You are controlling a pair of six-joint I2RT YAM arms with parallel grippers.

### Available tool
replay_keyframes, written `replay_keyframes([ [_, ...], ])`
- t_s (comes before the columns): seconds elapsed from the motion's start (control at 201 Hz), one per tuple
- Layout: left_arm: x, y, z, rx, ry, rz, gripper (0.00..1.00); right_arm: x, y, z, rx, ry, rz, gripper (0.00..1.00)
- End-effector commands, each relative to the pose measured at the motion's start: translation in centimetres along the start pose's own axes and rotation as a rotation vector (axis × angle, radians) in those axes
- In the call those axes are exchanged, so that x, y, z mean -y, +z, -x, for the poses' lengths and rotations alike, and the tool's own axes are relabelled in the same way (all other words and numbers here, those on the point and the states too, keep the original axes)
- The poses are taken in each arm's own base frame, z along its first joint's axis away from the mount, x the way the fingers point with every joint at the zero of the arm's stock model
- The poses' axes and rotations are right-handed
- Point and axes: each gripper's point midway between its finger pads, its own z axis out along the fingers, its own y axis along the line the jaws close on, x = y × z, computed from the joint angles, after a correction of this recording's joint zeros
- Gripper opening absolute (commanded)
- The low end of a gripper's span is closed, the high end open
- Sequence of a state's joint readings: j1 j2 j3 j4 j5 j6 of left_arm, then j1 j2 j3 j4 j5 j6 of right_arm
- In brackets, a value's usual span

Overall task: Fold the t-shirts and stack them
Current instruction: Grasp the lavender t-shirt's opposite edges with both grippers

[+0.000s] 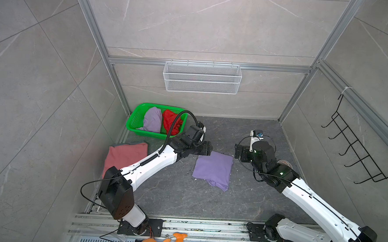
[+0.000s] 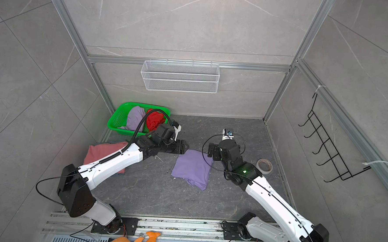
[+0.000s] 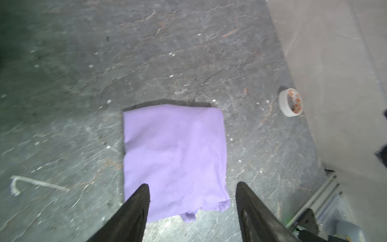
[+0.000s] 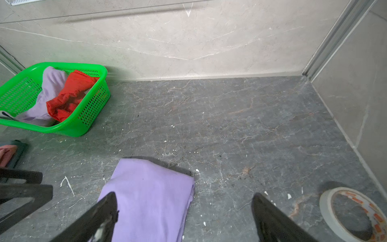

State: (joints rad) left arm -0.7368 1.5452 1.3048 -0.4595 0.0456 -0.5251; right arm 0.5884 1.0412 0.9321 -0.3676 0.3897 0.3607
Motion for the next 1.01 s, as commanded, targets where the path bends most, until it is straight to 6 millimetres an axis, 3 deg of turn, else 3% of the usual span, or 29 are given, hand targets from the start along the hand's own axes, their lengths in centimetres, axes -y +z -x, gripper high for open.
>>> replay_keyframes([
  [0.0,-3.6,0.1,-4.6,-0.111,-0.060,0.116,0.65,0.0,0.7,-5.7,-0.178,0.064,0.030,1.00],
  [0.184,-7.4,2.5,-11.6,-0.199,-0.185,0.187,0.60,-1.2,1.9,-12.7,-0.359,0.204,0.109,0.96],
  [0.319,-8.0,4.6,-13.8,-0.209,-0.258,0.151,0.57,-2.4,2.7,-15.8,-0.439,0.254,0.167,0.92],
  [0.577,-8.1,7.3,-14.0,-0.174,-0.292,0.119,0.54,-3.0,4.6,-19.8,-0.543,0.237,0.172,0.86],
  [0.702,-8.0,8.3,-14.2,-0.177,-0.306,0.107,0.45,-2.8,5.0,-21.6,-0.594,0.249,0.151,0.80],
  [0.826,-8.0,9.0,-14.6,-0.182,-0.313,0.105,0.29,-3.3,5.3,-22.2,-0.608,0.260,0.172,0.67],
  [1.006,-7.8,9.1,-14.2,-0.162,-0.316,0.092,0.18,-3.7,6.0,-22.3,-0.603,0.253,0.182,0.45],
])
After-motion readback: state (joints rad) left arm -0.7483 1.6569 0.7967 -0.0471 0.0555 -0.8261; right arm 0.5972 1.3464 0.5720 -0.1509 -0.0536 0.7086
